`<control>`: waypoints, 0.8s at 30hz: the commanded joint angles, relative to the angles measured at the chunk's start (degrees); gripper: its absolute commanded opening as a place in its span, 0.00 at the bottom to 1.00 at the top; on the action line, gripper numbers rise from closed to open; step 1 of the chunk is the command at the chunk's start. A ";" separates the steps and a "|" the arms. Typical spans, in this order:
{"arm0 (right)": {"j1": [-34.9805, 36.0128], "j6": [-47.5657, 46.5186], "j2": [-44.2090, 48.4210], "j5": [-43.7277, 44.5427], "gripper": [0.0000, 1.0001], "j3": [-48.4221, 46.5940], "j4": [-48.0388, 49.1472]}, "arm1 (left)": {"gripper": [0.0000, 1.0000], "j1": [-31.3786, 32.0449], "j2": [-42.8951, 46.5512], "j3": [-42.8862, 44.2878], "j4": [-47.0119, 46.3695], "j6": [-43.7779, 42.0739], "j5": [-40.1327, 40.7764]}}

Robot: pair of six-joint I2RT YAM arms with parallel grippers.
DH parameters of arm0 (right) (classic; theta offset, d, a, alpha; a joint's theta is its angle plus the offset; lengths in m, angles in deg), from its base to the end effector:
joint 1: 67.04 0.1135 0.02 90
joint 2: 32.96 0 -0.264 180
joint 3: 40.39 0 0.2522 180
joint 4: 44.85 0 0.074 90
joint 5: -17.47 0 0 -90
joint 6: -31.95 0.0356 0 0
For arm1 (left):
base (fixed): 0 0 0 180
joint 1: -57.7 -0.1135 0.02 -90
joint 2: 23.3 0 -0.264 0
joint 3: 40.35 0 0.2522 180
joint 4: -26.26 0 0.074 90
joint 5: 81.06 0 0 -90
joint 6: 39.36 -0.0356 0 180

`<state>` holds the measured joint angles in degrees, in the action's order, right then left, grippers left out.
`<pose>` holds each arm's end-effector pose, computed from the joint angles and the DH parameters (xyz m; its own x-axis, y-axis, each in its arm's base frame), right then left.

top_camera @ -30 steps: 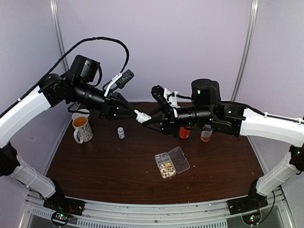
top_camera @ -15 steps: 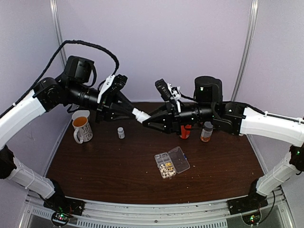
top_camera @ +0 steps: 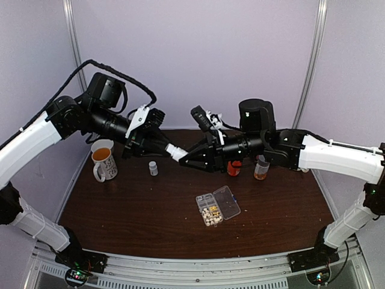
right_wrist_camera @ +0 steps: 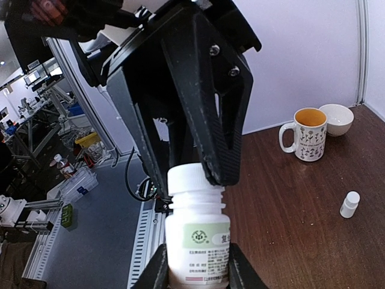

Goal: Sort the pills into containers
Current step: Screw the lid of the pill bottle onto the pill bottle.

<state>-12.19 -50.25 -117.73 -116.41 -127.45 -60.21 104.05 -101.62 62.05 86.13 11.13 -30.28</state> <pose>0.1785 0.2963 0.3639 -0.2617 -0.2018 -0.9438 -0.9514 -0.1107 0.2875 0.1764 -0.2176 0.4155 0.2704 0.4306 -0.8611 0.9624 -0.1430 0.2308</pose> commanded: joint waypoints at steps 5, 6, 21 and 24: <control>0.57 6.39 -1.16 -3.90 0.00 -3.67 13.68 | 0.19 4.00 -2.44 -1.06 2.55 -17.73 -0.44; 0.46 7.50 -1.10 -4.50 0.00 -3.36 14.74 | 0.19 4.01 -2.37 -1.36 2.51 -19.60 -0.49; 0.07 9.04 2.11 -4.04 0.00 2.29 21.55 | 0.19 4.72 2.97 -10.84 -17.81 -20.81 -4.92; 0.08 5.33 3.12 -3.37 0.00 2.90 20.06 | 0.19 4.72 2.71 -10.17 -16.87 -18.55 -5.30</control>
<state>-12.93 -40.66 -117.66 -123.84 -123.30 -52.30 105.78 -96.16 52.23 75.25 -11.31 -30.96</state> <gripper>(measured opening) 0.260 0.244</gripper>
